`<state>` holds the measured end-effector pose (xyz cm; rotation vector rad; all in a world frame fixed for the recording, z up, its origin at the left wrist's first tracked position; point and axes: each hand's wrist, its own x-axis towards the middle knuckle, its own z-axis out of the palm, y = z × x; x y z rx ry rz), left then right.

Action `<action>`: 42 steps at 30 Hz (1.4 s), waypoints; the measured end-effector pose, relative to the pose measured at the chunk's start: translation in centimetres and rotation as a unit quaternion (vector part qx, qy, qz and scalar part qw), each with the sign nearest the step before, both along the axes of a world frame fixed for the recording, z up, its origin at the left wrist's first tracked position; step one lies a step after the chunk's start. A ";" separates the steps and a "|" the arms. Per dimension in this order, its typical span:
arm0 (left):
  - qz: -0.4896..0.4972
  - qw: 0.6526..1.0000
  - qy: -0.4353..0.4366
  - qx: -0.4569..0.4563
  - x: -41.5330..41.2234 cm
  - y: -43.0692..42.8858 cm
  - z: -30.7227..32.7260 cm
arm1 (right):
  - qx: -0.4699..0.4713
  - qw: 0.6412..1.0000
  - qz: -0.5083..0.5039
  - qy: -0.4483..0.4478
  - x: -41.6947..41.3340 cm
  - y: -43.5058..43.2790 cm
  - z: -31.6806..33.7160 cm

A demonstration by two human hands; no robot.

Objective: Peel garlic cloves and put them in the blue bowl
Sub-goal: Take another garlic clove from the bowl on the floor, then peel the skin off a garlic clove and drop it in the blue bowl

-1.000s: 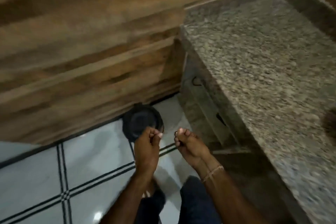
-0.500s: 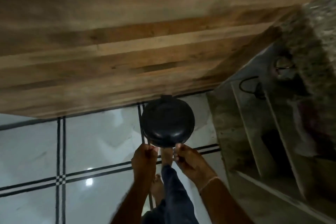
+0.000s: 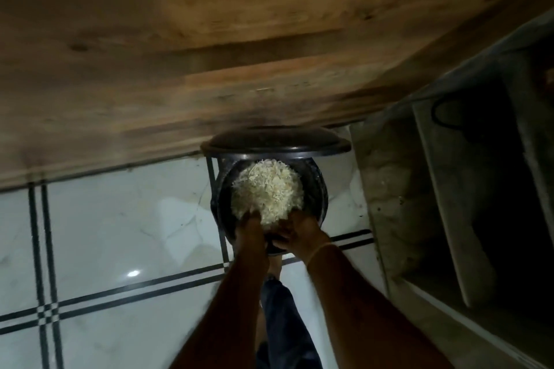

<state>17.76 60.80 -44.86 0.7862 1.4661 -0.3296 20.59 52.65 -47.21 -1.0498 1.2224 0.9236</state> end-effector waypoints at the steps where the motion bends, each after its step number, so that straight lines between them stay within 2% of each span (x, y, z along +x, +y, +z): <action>1: -0.010 1.000 -0.008 -0.003 0.1 -0.6 0.5 | 0.007 1.000 0.008 0.001 0.0 0.5 0.2; 4: -0.115 0.992 -0.032 -0.033 0.2 -1.8 2.7 | 0.042 0.998 0.026 -0.039 0.6 1.8 4.1; 6: -0.102 0.993 -0.017 -0.048 -0.1 -1.4 4.2 | 0.039 0.993 0.070 -0.087 0.4 1.9 7.6; 8: -0.064 0.990 -0.046 -0.114 0.2 -1.9 9.7 | 0.024 0.986 0.137 -0.097 -1.1 0.4 11.4; 9: -0.089 0.987 -0.059 -0.118 0.2 -2.5 12.8 | 0.024 0.985 0.140 -0.095 -1.9 -0.8 13.5; 11: -0.231 0.969 -0.086 -0.027 -0.3 -4.0 19.0 | 0.007 0.977 0.172 -0.126 -3.4 -3.3 18.2; 12: -0.303 0.946 -0.110 0.042 -1.0 -4.7 21.2 | -0.004 0.972 0.179 -0.149 -4.1 -4.7 20.8; 14: -0.429 0.877 -0.149 0.159 -2.2 -6.3 25.0 | -0.033 0.957 0.172 -0.231 -6.2 -7.6 25.9; 17: -0.590 0.722 -0.185 0.311 -4.6 -9.3 31.2 | -0.107 0.927 0.111 -0.343 -10.5 -11.9 34.1; 19: -0.655 0.635 -0.217 0.346 -6.1 -12.5 35.1 | -0.181 0.896 0.092 -0.394 -13.4 -15.5 38.2; 22: -0.683 0.561 -0.288 0.368 -8.1 -17.8 40.0 | -0.269 0.851 0.082 -0.444 -16.6 -21.0 42.4; 26: -0.680 0.496 -0.395 0.369 -10.4 -26.0 44.3 | -0.378 0.785 0.045 -0.488 -20.1 -29.1 46.5; 29: -0.694 0.419 -0.450 0.374 -11.2 -33.2 45.9 | -0.436 0.752 0.014 -0.494 -22.4 -36.0 48.5; 30: -0.704 0.403 -0.458 0.364 -11.7 -35.6 46.3 | -0.451 0.746 0.005 -0.491 -23.5 -38.5 48.7; 37: -0.757 0.326 -0.481 0.299 -14.9 -51.9 46.4 | -0.558 0.722 -0.055 -0.405 -30.5 -54.0 47.1; 41: -0.771 0.316 -0.477 0.279 -15.3 -57.7 44.8 | -0.628 0.713 -0.033 -0.310 -32.1 -60.3 46.3; 42: -0.773 0.305 -0.477 0.286 -15.2 -58.4 44.3 | -0.636 0.714 -0.026 -0.292 -32.2 -61.5 45.9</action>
